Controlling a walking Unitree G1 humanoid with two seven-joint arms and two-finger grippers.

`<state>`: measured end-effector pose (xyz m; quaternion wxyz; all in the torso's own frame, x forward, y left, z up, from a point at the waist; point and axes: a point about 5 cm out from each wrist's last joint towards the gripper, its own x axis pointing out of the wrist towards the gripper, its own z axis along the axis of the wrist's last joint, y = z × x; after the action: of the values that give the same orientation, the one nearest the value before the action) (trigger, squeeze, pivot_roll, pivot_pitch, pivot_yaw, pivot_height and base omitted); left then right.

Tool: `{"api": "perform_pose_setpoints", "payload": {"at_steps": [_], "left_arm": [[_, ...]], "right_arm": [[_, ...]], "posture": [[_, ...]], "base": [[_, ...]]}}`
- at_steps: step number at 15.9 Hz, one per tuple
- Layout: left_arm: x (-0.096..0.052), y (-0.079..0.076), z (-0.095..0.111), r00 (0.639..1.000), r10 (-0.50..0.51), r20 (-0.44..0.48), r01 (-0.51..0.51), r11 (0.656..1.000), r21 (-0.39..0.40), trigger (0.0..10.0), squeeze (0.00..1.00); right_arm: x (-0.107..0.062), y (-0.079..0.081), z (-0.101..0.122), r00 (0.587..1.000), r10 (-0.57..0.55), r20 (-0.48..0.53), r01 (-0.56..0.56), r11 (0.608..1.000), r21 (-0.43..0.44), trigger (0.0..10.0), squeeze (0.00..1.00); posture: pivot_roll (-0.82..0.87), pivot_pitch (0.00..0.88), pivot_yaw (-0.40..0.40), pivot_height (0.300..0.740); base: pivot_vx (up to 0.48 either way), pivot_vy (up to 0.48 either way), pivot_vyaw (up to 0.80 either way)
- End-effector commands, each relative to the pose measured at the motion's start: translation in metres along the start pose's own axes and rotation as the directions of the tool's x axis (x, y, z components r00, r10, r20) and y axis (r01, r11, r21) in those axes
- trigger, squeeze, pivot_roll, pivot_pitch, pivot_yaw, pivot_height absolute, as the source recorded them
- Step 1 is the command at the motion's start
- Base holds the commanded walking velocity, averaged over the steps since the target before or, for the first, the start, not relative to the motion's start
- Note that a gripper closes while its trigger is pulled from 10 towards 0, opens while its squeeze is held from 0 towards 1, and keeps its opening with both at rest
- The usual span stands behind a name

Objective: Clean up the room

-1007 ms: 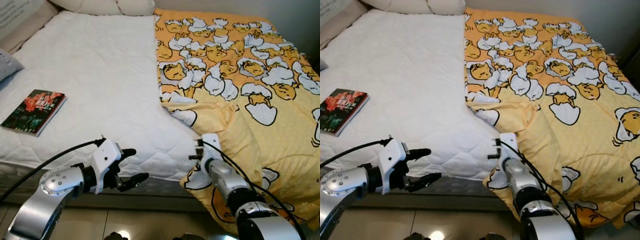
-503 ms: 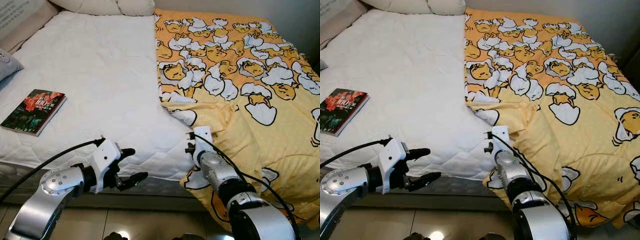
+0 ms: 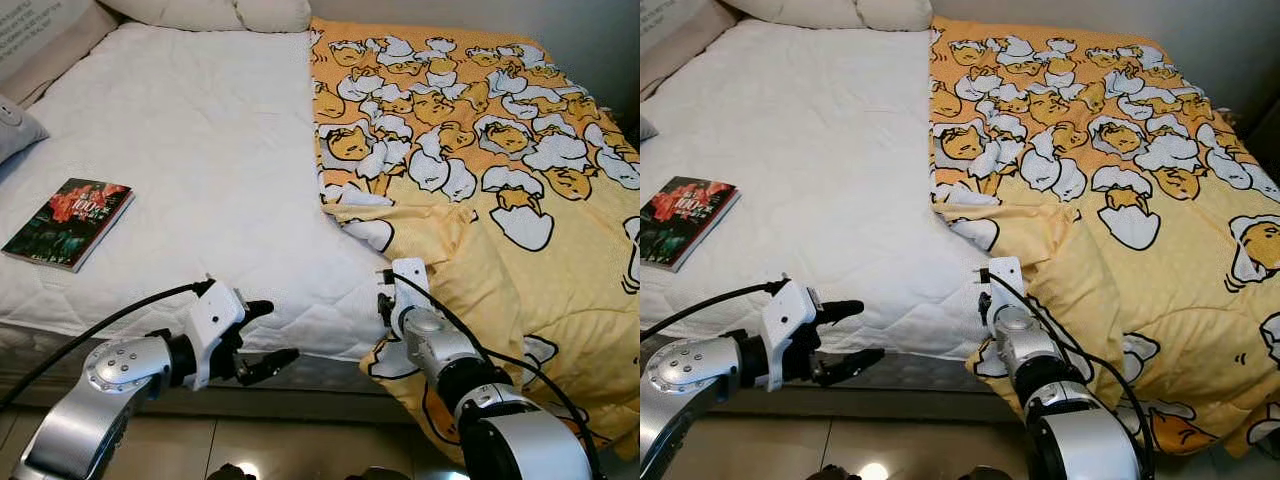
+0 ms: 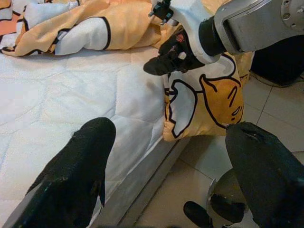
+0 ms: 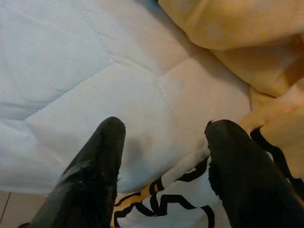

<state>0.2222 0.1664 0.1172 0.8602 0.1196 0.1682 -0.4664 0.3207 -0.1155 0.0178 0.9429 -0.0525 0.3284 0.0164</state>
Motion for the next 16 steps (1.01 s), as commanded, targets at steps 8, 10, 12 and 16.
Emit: {"api": "perform_pose_setpoints", "payload": {"at_steps": [8,10,12,16], "left_arm": [[0.001,0.0,0.001,1.0,-0.005,-0.002,0.005,1.0,0.015,10.0,0.0],[0.001,0.0,0.001,1.0,-0.005,-0.002,0.005,1.0,0.015,10.0,0.0],[0.001,0.0,0.001,1.0,-0.005,-0.002,0.005,1.0,0.015,10.0,0.0],[0.003,-0.001,0.002,0.999,-0.034,-0.012,0.034,0.999,0.03,10.0,0.0]], "right_arm": [[0.0,-0.005,-0.005,1.0,-0.018,-0.026,0.018,1.0,0.007,10.0,1.0],[0.0,-0.005,-0.005,1.0,-0.018,-0.026,0.018,1.0,0.007,10.0,1.0],[0.0,-0.005,-0.005,1.0,-0.018,-0.026,0.018,1.0,0.007,10.0,1.0],[-0.001,-0.017,-0.029,0.987,-0.067,-0.145,0.088,0.985,0.146,10.0,0.0]], "posture": [[-0.02,0.054,-0.059,0.74],[-0.02,0.054,-0.059,0.74],[-0.02,0.054,-0.059,0.74],[-0.02,0.078,-0.05,0.74]], "base": [[0.0,0.0,0.0],[0.0,0.0,0.0],[0.0,0.0,0.0],[0.0,0.0,0.0]]}}
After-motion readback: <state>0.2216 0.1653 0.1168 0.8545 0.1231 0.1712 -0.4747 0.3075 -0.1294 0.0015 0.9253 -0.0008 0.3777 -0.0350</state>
